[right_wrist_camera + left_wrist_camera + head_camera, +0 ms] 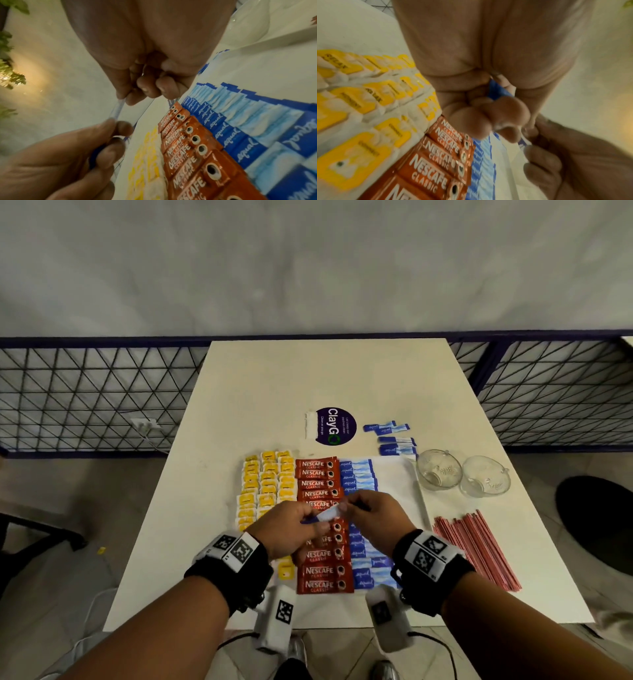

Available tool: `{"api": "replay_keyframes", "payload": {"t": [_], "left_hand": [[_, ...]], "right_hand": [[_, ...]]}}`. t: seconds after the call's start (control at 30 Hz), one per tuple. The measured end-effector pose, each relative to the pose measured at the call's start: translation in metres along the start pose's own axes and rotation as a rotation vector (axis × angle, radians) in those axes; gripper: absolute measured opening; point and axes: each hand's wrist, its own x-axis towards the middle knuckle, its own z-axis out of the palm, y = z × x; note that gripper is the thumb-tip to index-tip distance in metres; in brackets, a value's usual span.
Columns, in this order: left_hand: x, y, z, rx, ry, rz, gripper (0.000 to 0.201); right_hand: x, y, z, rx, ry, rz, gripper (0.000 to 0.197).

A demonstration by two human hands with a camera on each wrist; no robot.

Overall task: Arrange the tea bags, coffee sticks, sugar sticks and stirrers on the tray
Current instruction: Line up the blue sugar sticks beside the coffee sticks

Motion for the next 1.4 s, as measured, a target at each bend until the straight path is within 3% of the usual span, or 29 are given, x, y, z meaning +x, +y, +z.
{"api": "replay_keyframes", "payload": {"t": [0.07,0.17,0.37,0.53,0.7,0.93,1.03,1.13,1.27,1.37,1.4], "left_hand": [[0.003,-0.003,-0.015,-0.166,0.031,0.016,0.009],[0.009,-0.004,-0.031,-0.237,0.065,0.046,0.011],[0.028,-0.001,-0.035,-0.247,0.077,0.087,0.01],[0.052,0.003,-0.034,-0.065,0.175,0.164,0.02],[0.077,0.017,-0.03,-0.258,0.28,0.111,0.023],[0.113,0.026,-0.028,-0.177,0.394,0.102,0.019],[0.125,0.011,-0.05,0.01,0.582,0.012,0.017],[0.124,-0.013,-0.079,0.234,0.722,-0.191,0.02],[0.116,-0.046,-0.101,0.37,0.718,-0.411,0.036],[0.114,-0.062,-0.104,0.357,0.676,-0.507,0.051],[0.114,-0.064,-0.103,0.355,0.662,-0.513,0.052]], "right_hand": [[0.005,-0.003,0.003,0.12,0.048,0.078,0.012],[0.011,-0.007,0.012,0.207,0.086,0.122,0.012],[0.021,-0.009,0.012,0.312,0.119,0.149,0.013],[0.045,0.0,-0.005,0.447,0.128,0.191,0.018],[0.072,0.0,-0.022,0.437,0.127,0.154,0.005],[0.101,0.01,-0.041,0.414,0.169,0.208,0.005],[0.118,0.028,-0.052,0.426,0.266,0.331,0.009],[0.132,0.047,-0.056,0.349,0.291,0.414,0.014],[0.153,0.075,-0.053,0.174,0.247,0.48,0.006],[0.174,0.113,-0.049,0.062,0.195,0.502,0.034],[0.179,0.12,-0.047,0.038,0.185,0.501,0.035]]}}
